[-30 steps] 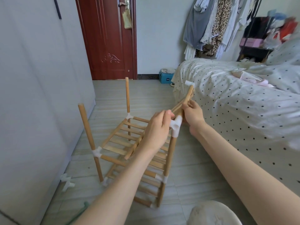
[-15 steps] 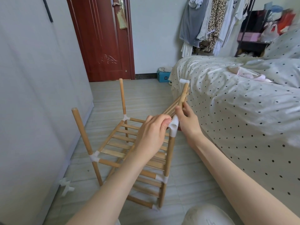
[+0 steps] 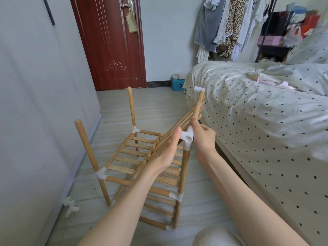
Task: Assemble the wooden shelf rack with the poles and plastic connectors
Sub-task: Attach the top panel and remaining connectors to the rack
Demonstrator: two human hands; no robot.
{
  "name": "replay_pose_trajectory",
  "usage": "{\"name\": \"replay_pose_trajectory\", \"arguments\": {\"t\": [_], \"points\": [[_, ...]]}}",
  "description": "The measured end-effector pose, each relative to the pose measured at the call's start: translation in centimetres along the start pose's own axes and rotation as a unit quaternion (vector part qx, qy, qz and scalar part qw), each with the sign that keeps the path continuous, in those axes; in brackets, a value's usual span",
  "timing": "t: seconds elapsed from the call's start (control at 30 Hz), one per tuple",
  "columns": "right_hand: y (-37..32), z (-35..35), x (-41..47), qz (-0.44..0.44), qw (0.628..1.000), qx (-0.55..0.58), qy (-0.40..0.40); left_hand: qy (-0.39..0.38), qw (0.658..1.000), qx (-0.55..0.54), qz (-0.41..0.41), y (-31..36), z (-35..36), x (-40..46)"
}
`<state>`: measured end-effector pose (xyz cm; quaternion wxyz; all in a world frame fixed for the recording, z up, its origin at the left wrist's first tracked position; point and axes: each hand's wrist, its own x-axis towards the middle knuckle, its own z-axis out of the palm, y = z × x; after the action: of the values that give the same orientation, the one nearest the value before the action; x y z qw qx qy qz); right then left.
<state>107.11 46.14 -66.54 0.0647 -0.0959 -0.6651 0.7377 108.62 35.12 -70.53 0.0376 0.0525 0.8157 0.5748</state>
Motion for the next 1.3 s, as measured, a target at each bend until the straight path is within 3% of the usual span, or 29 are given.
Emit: {"name": "replay_pose_trajectory", "arguments": {"t": [0.07,0.17,0.37,0.83,1.03,1.13,1.2,1.3], "points": [[0.1,0.0,0.0,-0.012,1.0,-0.008,0.004,0.024,0.999,0.011,0.02,-0.2,0.3,0.3],[0.3,0.2,0.2,-0.016,1.0,-0.023,0.005,0.123,0.989,-0.038,0.079,0.4,2.0,0.5],[0.3,0.1,0.4,-0.037,0.999,-0.036,-0.003,0.309,0.935,-0.138,0.108,1.7,5.2,0.8],[0.4,0.3,1.0,-0.055,0.995,-0.088,0.001,0.381,0.911,-0.11,0.117,1.4,5.3,1.2],[-0.2,-0.8,0.4,-0.076,0.989,-0.124,-0.011,0.323,0.937,-0.026,0.131,1.3,4.9,1.3],[0.7,-1.9,-1.2,-0.083,0.979,-0.184,-0.015,0.199,0.969,-0.003,0.147,0.9,3.4,0.5],[1.8,-2.6,-3.0,-0.117,0.956,-0.268,-0.015,0.093,0.989,0.003,0.111,0.7,2.0,-0.1],[2.7,-3.2,-4.8,-0.131,0.917,-0.373,-0.043,0.006,0.995,0.086,0.044,0.7,-0.3,-1.5]]}}
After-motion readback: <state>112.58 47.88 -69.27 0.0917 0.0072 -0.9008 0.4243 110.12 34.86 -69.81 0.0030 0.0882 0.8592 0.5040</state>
